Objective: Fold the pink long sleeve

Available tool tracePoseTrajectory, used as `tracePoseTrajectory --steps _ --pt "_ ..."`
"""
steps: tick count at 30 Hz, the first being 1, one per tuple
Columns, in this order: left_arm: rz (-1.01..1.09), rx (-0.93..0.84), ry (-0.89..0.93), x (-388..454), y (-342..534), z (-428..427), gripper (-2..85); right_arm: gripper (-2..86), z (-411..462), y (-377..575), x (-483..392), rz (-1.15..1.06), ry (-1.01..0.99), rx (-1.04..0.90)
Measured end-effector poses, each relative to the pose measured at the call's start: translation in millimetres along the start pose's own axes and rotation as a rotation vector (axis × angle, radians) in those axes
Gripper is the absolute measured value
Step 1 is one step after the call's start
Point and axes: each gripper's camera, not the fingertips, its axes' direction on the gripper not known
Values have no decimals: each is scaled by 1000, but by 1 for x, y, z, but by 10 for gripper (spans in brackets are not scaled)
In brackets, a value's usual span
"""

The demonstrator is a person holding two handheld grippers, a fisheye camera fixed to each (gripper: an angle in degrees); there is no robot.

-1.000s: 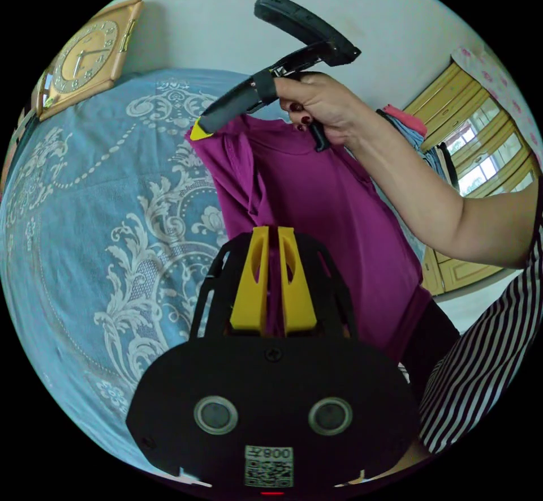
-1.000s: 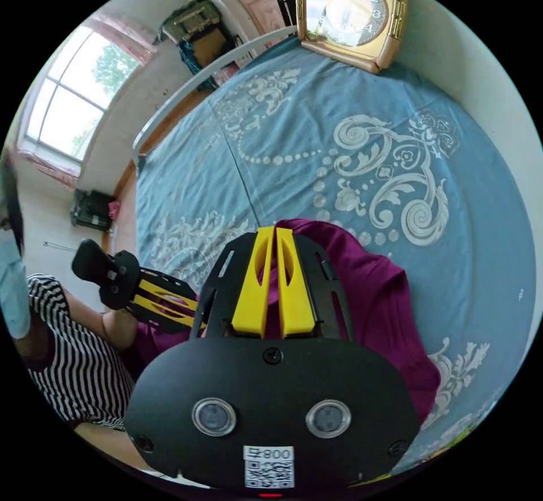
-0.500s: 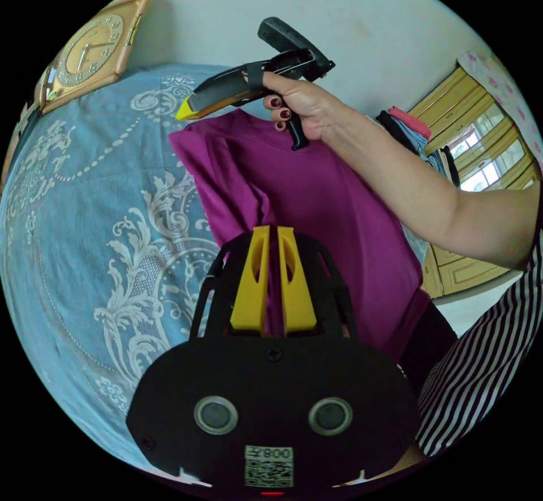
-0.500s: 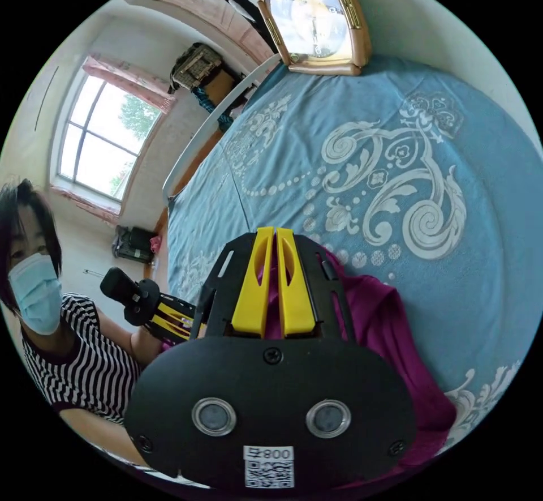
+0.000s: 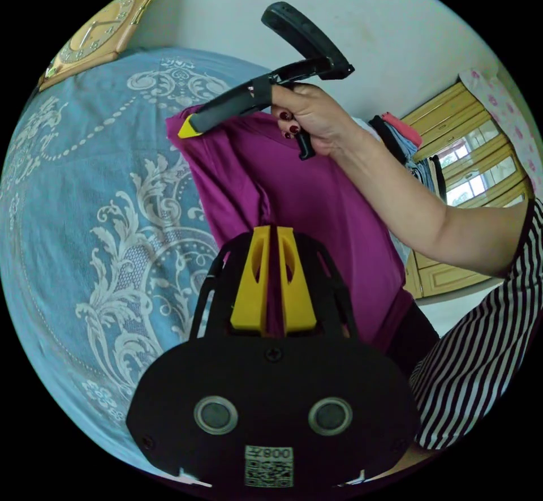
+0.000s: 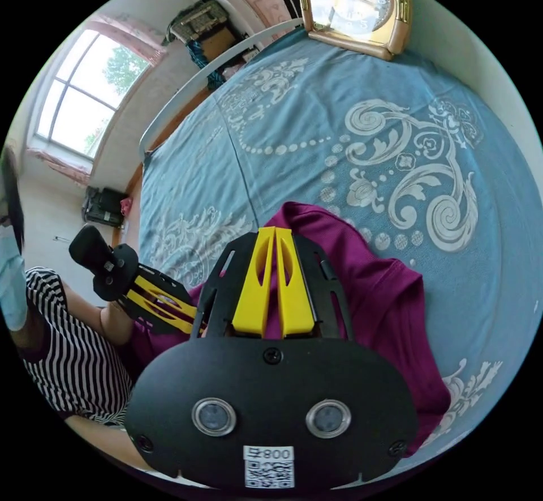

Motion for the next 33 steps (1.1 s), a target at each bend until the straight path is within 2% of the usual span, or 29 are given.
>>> tracePoseTrajectory --steps 7,10,14,17,21,26,30,33 --pt "34 75 79 -7 3 -10 27 1 -22 44 -17 -41 -55 102" --pt "18 87 88 -13 5 -15 25 1 -12 72 -33 -95 -139 41" --pt "-73 11 2 -25 10 -10 18 1 12 114 -39 -63 -125 -79" --pt "-123 25 -28 -32 13 -11 10 2 13 137 -36 -36 -141 -40" --pt "-105 132 4 -28 15 -22 5 1 14 154 -26 3 -224 -4" --pt "-95 33 -30 -26 15 -8 3 1 -9 161 -25 -16 -154 148" --pt "-43 80 24 -18 18 -12 2 1 -12 148 -21 -21 -32 187" --pt "-71 11 -9 -22 22 -4 3 1 -1 142 -11 23 67 154"
